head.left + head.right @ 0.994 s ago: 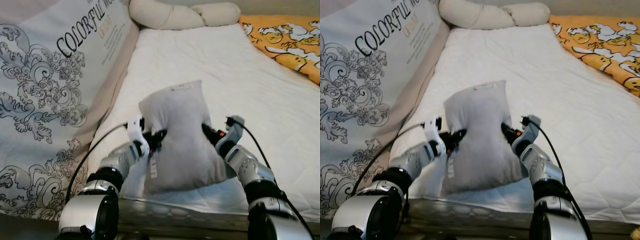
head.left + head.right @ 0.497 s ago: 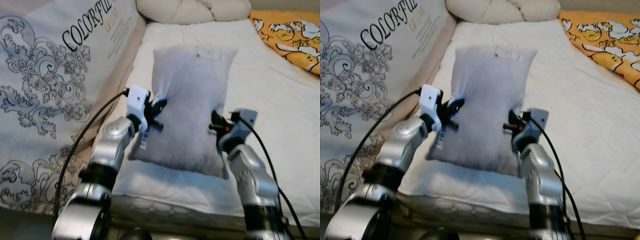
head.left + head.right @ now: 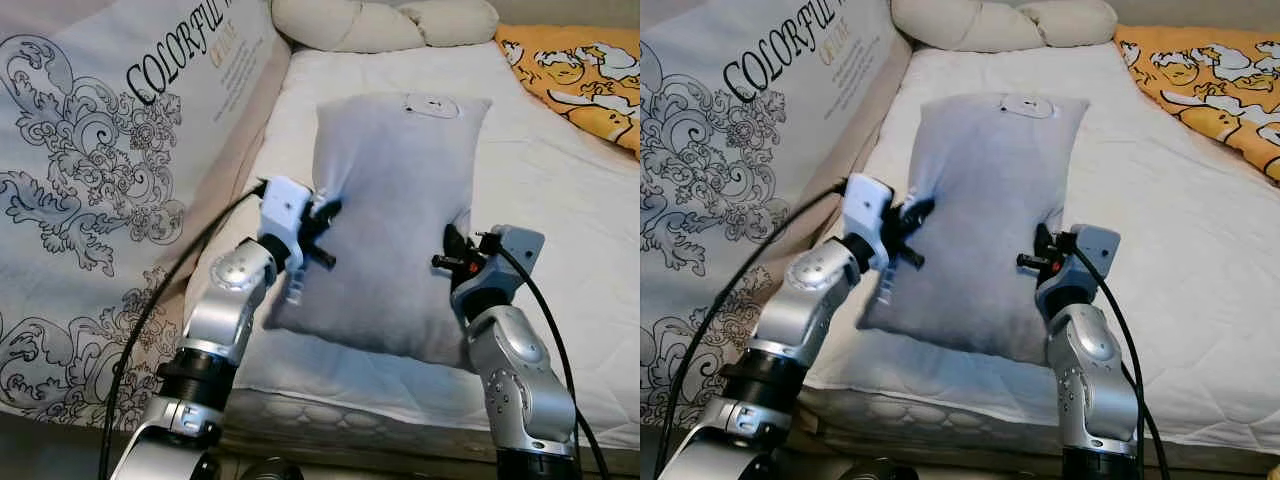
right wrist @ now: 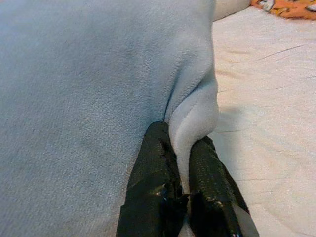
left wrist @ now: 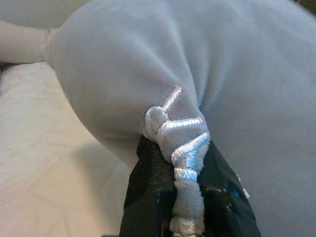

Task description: Clean up the room

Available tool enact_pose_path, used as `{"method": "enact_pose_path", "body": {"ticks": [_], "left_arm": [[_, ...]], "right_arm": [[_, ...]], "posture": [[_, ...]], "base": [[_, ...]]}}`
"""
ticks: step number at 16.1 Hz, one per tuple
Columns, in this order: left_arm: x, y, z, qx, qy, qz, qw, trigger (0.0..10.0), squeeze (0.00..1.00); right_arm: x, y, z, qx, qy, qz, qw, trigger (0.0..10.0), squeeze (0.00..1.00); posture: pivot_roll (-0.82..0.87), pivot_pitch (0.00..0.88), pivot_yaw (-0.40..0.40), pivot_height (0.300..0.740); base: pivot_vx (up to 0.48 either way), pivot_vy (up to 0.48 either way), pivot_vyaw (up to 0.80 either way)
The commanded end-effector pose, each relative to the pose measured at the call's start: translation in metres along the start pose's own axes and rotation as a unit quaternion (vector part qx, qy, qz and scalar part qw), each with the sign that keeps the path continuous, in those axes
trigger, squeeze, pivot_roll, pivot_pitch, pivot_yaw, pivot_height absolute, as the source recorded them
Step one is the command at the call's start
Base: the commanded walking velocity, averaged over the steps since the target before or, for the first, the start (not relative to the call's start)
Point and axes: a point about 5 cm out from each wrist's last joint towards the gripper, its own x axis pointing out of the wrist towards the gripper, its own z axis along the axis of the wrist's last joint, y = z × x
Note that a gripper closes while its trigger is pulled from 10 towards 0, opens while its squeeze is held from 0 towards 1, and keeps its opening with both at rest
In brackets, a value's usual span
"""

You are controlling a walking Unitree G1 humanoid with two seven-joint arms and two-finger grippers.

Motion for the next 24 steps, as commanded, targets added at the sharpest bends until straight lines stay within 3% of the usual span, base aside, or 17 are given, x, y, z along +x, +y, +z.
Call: {"method": "enact_pose_path", "body": {"ticks": [1, 2, 4, 6, 17, 24], "left_arm": [[-0.0003, 0.0008, 0.0079, 0.029, -0.008, 0.007, 1.000, 10.0, 0.00], [0.0007, -0.0017, 0.0117, 0.037, -0.024, 0.002, 0.999, 10.0, 0.00], [0.0024, -0.0025, 0.0171, 0.022, -0.041, 0.009, 0.999, 10.0, 0.00], [0.0031, -0.0003, 0.0174, 0.033, -0.037, 0.014, 0.999, 10.0, 0.00], [0.0019, 0.0062, 0.0149, 0.041, -0.029, 0.038, 0.998, 10.0, 0.00], [0.0059, 0.0027, 0.0144, 0.048, -0.024, 0.038, 0.998, 10.0, 0.00]], "right_arm": [[-0.0004, 0.0016, 0.0057, -0.014, -0.007, -0.006, 1.000, 6.0, 0.00], [-0.0010, 0.0008, 0.0059, -0.018, -0.010, -0.010, 1.000, 10.0, 0.00], [-0.0012, -0.0017, 0.0064, -0.013, -0.013, -0.022, 1.000, 10.0, 0.00], [0.0001, -0.0019, 0.0078, -0.017, -0.017, -0.023, 0.999, 10.0, 0.00], [0.0080, 0.0064, 0.0065, -0.037, -0.007, -0.010, 0.999, 10.0, 0.00], [0.0059, -0.0013, 0.0035, -0.042, 0.003, -0.036, 0.998, 10.0, 0.00]], "posture": [[-0.08, 0.000, 0.102, 0.740], [-0.09, 0.000, 0.104, 0.740], [-0.09, 0.000, 0.104, 0.740], [-0.09, 0.000, 0.104, 0.740], [-0.07, 0.000, 0.081, 0.740], [-0.09, 0.000, 0.085, 0.740]], "base": [[0.000, 0.000, 0.00], [0.000, 0.000, 0.00], [0.000, 0.000, 0.00], [0.000, 0.139, 0.00], [0.000, 0.402, 0.00], [0.000, 0.000, 0.00]]}}
